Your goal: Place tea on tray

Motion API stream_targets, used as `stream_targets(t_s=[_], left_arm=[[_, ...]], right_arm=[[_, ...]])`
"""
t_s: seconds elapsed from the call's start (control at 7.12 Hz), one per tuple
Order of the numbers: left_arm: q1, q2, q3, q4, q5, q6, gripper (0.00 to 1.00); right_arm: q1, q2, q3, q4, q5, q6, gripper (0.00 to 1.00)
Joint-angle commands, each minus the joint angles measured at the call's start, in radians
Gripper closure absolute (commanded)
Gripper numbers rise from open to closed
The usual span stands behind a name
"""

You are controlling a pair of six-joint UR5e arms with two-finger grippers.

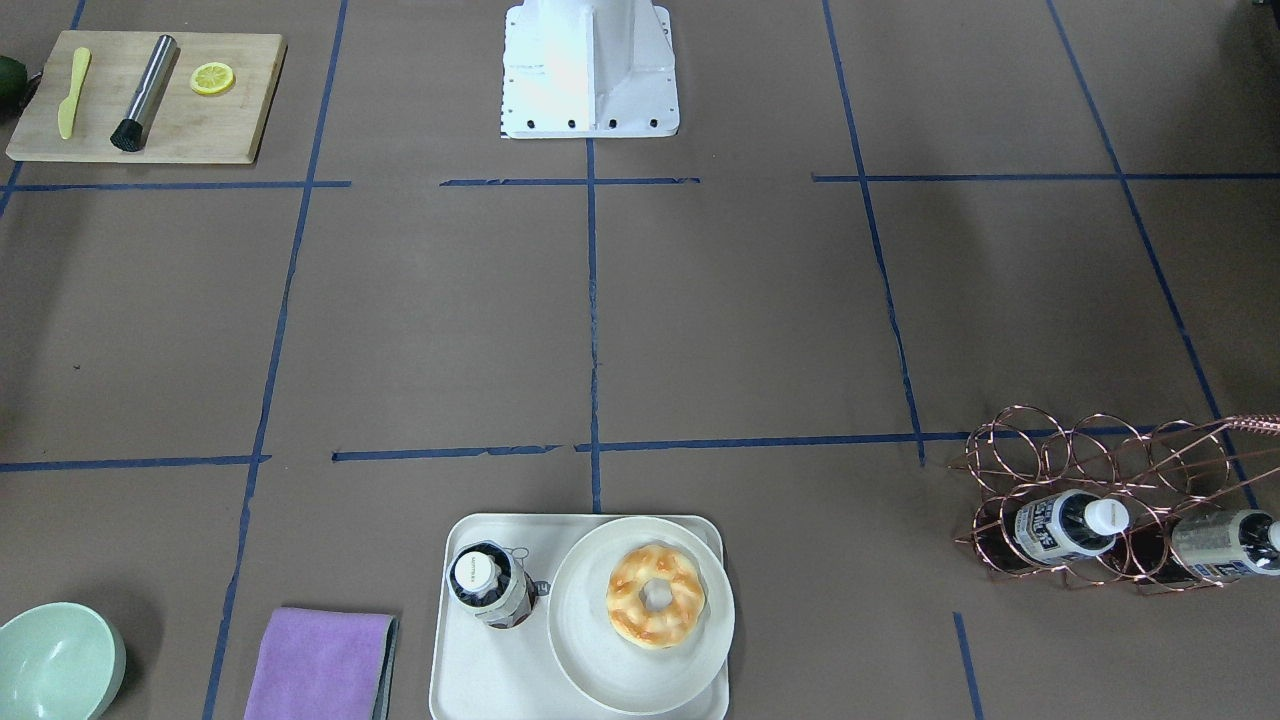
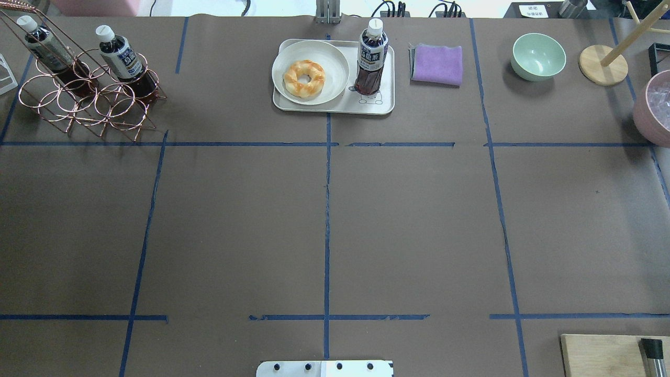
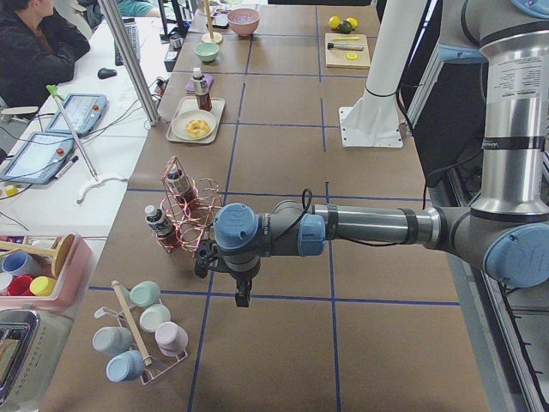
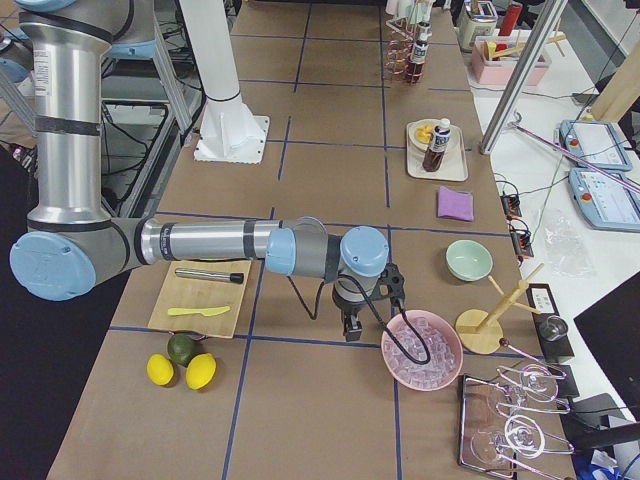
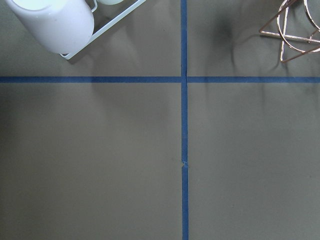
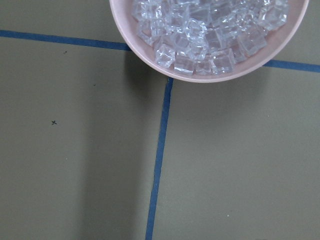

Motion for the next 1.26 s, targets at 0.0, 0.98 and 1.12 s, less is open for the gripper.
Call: stream_targets(t_s=[0.0, 0.98, 1.12], left_arm=[[-0.001, 0.0, -0.002, 0.0, 0.0, 0.001, 0.0], [0.0, 0.0, 0.003, -0.002, 0.004, 0.002, 0.0], [0.0, 0.0, 0.003, -0.012, 0.004, 0.002, 0.0]], right_arm=[[0.037, -0.01, -0.018, 0.0, 0.005, 0.002, 0.0], [0.051, -0.01, -0.019, 0.0, 0.005, 0.002, 0.0], [0.051, -0.01, -0.019, 0.0, 0.005, 0.002, 0.0]])
